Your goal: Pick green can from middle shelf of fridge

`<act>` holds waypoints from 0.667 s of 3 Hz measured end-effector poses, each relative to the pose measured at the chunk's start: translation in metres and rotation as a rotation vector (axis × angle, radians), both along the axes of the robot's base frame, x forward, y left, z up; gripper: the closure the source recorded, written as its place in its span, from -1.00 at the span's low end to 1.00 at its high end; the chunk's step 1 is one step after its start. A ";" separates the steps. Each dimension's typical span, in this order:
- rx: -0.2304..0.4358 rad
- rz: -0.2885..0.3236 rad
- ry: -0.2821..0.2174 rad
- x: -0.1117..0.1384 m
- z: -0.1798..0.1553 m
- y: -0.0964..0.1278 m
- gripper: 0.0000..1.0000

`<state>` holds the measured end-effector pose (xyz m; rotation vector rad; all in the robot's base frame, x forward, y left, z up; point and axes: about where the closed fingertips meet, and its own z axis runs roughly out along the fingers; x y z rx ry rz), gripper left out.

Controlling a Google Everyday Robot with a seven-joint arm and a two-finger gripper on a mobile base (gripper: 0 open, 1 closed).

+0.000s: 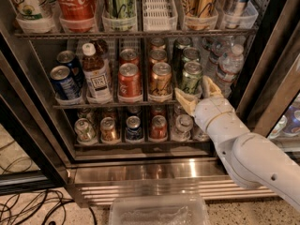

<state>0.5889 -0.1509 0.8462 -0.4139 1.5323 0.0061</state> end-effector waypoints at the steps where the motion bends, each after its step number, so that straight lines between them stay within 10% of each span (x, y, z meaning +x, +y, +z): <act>1: -0.002 -0.005 -0.009 0.008 0.001 0.005 -0.32; 2: -0.004 -0.023 -0.030 0.016 0.007 0.005 -0.32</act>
Offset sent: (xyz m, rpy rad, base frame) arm 0.0248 0.0028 0.0120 -0.0060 -0.0543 -0.0482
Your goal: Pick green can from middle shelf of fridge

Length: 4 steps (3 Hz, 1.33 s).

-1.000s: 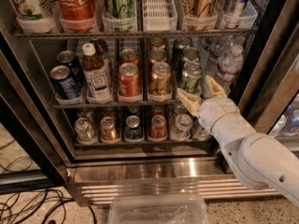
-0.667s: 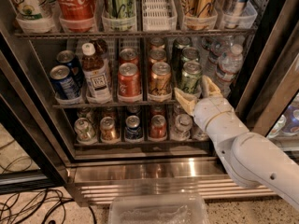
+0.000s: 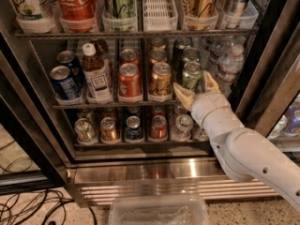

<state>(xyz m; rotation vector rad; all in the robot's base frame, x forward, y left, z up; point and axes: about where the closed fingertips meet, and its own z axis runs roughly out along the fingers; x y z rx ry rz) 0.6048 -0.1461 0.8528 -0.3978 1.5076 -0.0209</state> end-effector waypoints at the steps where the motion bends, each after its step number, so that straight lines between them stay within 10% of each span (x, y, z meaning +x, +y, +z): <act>1: -0.003 -0.023 -0.012 0.008 0.002 -0.002 -0.28; 3: -0.009 -0.053 0.001 0.021 -0.006 -0.006 -0.28; 4: -0.009 -0.056 0.010 0.023 -0.007 -0.007 0.10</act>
Offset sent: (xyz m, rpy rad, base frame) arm 0.0238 -0.0083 -0.0068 -0.0123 -0.0014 -0.0633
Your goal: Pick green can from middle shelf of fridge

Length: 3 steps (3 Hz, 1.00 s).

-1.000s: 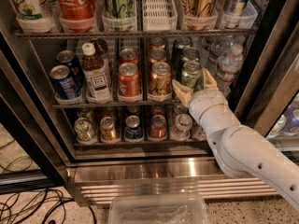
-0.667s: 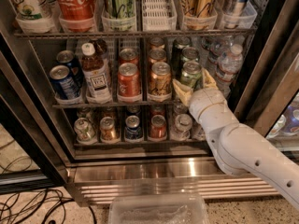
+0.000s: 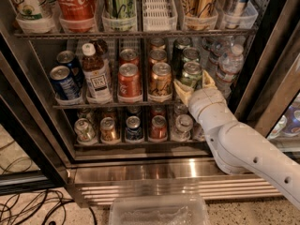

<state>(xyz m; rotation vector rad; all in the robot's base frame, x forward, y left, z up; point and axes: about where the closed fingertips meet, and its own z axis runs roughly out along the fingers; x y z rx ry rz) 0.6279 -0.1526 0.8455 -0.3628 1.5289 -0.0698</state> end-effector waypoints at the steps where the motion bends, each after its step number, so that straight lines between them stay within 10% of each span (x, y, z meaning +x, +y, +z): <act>1: 0.000 0.000 0.000 0.000 0.000 0.000 0.57; 3: 0.000 0.000 0.000 0.000 0.000 0.000 1.00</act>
Offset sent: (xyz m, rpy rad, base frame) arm 0.0000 0.0000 0.0000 0.0000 0.0000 0.0000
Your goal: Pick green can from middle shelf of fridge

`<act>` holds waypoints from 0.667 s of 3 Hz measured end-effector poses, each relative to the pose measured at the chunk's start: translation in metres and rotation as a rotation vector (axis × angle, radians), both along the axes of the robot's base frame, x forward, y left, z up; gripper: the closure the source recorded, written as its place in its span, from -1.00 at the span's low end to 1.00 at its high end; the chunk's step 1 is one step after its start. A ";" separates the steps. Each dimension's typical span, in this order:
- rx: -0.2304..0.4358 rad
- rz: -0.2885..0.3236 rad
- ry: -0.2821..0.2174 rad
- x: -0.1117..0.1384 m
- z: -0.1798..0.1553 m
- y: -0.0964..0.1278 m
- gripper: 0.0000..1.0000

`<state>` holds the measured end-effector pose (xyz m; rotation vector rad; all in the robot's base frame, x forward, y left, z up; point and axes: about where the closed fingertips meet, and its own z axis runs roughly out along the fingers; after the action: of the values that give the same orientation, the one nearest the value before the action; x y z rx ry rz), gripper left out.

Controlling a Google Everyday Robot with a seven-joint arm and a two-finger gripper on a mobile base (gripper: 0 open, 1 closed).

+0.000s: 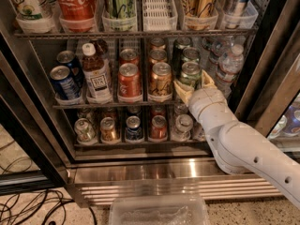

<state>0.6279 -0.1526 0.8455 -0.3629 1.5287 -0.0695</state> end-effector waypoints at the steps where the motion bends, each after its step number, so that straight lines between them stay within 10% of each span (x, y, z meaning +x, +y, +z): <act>1: 0.011 0.018 -0.003 0.000 0.007 0.003 1.00; 2: 0.026 0.041 -0.043 -0.002 0.036 -0.001 1.00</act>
Offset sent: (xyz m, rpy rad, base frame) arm -0.0072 -0.0085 0.0717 0.0444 -0.0915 0.0698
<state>0.6256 -0.1539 0.8816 -0.3694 1.4776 -0.0252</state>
